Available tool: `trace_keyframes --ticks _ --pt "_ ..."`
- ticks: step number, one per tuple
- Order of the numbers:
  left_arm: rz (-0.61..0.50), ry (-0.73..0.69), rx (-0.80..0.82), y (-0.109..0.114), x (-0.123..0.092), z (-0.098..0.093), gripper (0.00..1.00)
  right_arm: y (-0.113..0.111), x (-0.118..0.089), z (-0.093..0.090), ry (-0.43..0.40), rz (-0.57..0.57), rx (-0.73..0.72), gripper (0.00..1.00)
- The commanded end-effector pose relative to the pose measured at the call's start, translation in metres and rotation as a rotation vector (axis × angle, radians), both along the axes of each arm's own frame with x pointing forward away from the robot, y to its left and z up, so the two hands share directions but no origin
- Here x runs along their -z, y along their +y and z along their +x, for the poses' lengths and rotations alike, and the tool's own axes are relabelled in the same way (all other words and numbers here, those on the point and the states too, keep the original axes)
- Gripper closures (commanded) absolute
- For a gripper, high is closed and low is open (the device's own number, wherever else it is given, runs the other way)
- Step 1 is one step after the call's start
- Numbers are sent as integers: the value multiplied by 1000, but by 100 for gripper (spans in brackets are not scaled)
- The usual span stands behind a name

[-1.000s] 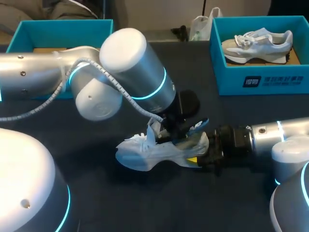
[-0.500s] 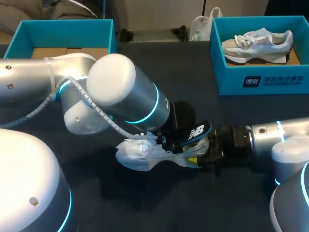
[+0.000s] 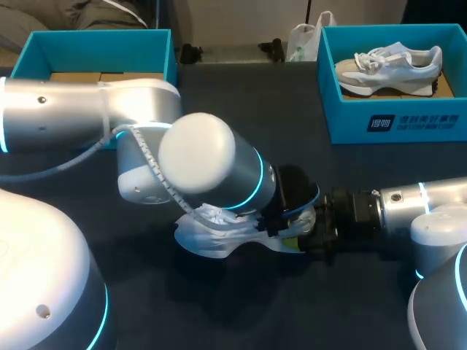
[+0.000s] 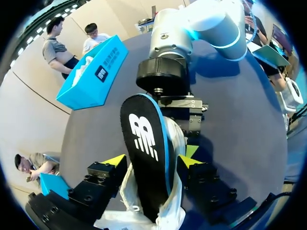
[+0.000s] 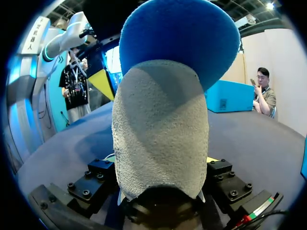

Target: Take the shoe out of the shoebox, open the shoe tongue, remove and reinsert the insole, then place the shoe into the shoebox

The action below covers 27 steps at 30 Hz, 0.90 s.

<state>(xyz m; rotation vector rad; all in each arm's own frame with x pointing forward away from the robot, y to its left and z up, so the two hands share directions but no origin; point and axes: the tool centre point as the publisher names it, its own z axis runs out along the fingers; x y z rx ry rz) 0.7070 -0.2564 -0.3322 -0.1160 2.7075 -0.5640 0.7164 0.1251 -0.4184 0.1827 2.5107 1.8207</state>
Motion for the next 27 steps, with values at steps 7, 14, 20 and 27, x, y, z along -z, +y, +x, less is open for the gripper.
trace_keyframes --ticks 7,14,20,27 --pt "20 -15 -23 -5 9 2 50 2 0 -3 2 -7 1 100" --pt "34 -46 -32 -10 13 2 53 2 0 -3 2 -7 1 100" --pt "23 -44 -44 -9 12 9 100 2 0 -3 2 -7 1 100" --pt "-3 -56 -59 -5 3 11 100 2 0 -3 2 -7 1 100"
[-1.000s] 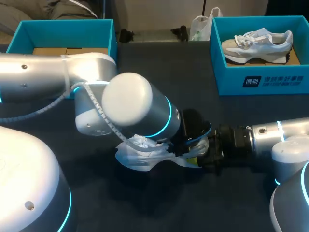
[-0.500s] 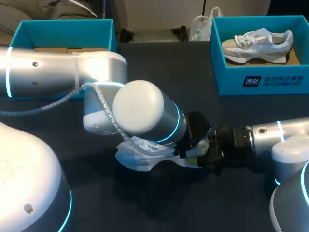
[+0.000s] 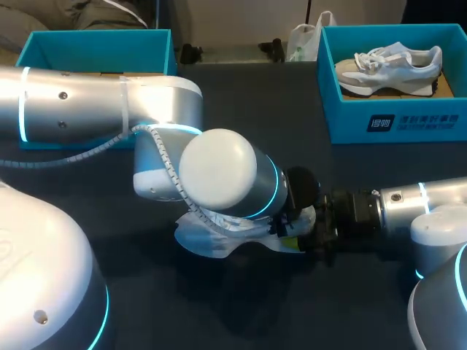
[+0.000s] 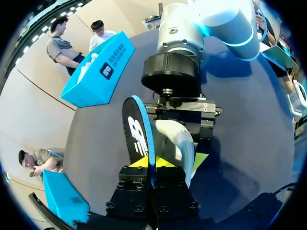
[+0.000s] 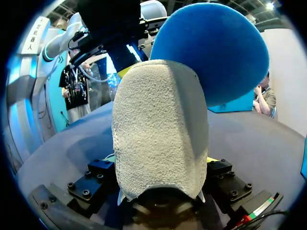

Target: Take the shoe out of the shoebox, open the shoe tongue, remove and reinsert the insole, then place the shoe into the shoebox

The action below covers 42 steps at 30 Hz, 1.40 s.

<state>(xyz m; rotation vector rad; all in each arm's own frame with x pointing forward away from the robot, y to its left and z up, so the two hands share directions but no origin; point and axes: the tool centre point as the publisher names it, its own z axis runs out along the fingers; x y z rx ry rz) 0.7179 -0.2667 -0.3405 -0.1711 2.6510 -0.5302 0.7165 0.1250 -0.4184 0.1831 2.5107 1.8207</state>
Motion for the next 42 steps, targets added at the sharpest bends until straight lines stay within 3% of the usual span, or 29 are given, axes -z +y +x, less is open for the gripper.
trace_keyframes --ticks 1,8,9,10,13,26,29,42 --pt "-14 -10 -6 4 -6 1 100 2 0 -3 1 -7 1 100" --pt "-37 -34 -19 -2 -14 5 100 2 0 -3 1 -7 1 100" --pt "-38 -34 -19 -2 -13 5 90 2 0 -3 1 -7 1 100" --pt "-38 -33 -19 -2 -12 4 63 2 0 -3 1 -7 1 100" --pt "-39 -30 -17 -1 -9 1 44 2 0 -3 1 -7 1 100" --pt "-60 -91 -55 0 3 -10 43 2 0 -3 1 -7 1 100" --pt "-62 -97 -63 -1 5 -8 46 2 0 -3 1 -7 1 100" --pt "-81 -117 -99 0 4 -2 43 2 0 -3 1 -7 1 100"
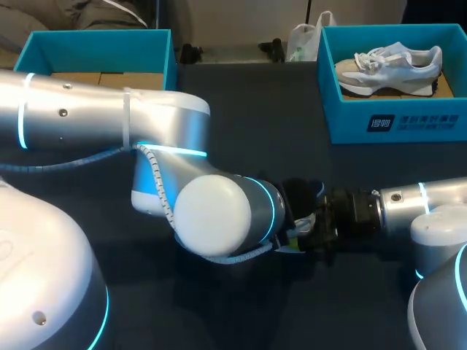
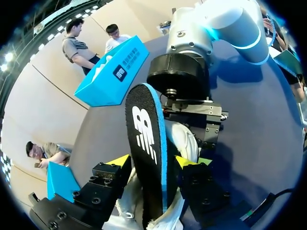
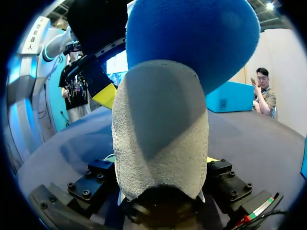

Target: Take the shoe out of the shoebox, open the shoe tongue, remove and reinsert the insole, then place the shoe into the shoebox

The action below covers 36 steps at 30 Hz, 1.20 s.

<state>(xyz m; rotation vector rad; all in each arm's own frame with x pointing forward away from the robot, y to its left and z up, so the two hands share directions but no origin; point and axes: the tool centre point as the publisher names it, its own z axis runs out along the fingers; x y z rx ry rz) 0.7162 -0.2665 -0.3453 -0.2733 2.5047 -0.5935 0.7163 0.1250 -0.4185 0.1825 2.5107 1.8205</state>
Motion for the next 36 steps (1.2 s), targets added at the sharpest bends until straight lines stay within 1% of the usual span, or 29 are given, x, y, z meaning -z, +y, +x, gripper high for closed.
trace_keyframes --ticks 1,3,6,10,13,17,19,20,21,25,29,32,36 --pt "-6 -6 -10 0 -1 0 43 2 0 -2 2 -7 1 100" --pt "-4 -10 -12 0 0 1 42 2 0 -2 2 -7 1 100" --pt "1 -11 -19 0 5 4 43 2 0 -2 2 -7 1 100" --pt "18 -19 -33 1 17 7 51 2 0 -2 2 -7 1 100" --pt "12 -24 -39 3 19 8 55 2 0 -2 2 -7 1 100" --pt "-12 -27 -40 8 17 8 73 2 0 -2 2 -7 1 100" --pt "-23 -26 -39 9 15 8 86 2 0 -2 2 -7 1 100" --pt "-30 -26 -38 9 14 9 95 2 0 -2 2 -7 1 100" --pt "-37 -20 -36 9 13 9 100 2 0 -2 2 -7 1 100" --pt "-54 1 -30 6 8 11 100 2 0 -2 2 -7 1 100" --pt "-81 55 -19 -1 0 15 100 2 0 -2 2 -7 1 100" --pt "-106 91 -6 -6 -9 16 100 2 0 -2 2 -7 1 100" --pt "-153 148 21 -17 -26 17 100 2 0 -2 2 -7 1 100"
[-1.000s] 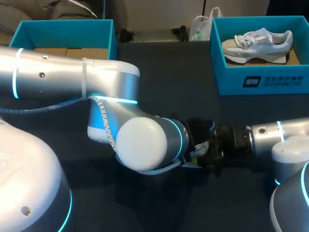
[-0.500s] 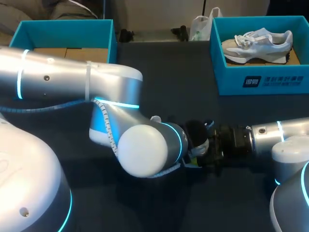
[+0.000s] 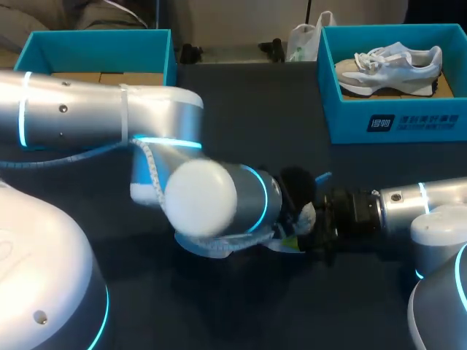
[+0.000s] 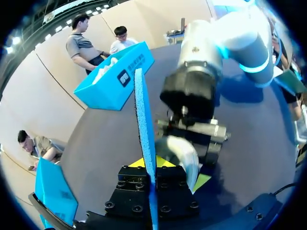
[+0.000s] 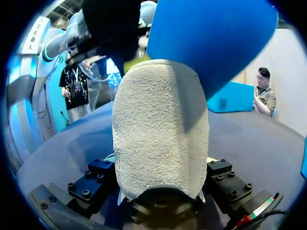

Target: Take the shoe out of the shoebox, open the shoe tongue, remove and reinsert the insole, then place the shoe into the shoebox

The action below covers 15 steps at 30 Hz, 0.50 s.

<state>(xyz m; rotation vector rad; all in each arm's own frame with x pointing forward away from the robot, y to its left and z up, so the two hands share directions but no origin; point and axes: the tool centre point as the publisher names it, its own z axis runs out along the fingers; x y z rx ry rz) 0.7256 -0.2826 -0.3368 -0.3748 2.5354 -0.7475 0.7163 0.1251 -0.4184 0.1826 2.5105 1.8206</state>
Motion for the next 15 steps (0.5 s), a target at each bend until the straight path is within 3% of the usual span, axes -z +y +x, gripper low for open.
trace_keyframes --ticks 1,15 --pt "-36 87 55 -4 -22 7 100 2 0 -2 2 -7 1 100" --pt "-167 269 164 -30 -72 0 100 2 0 -2 2 -7 1 100"
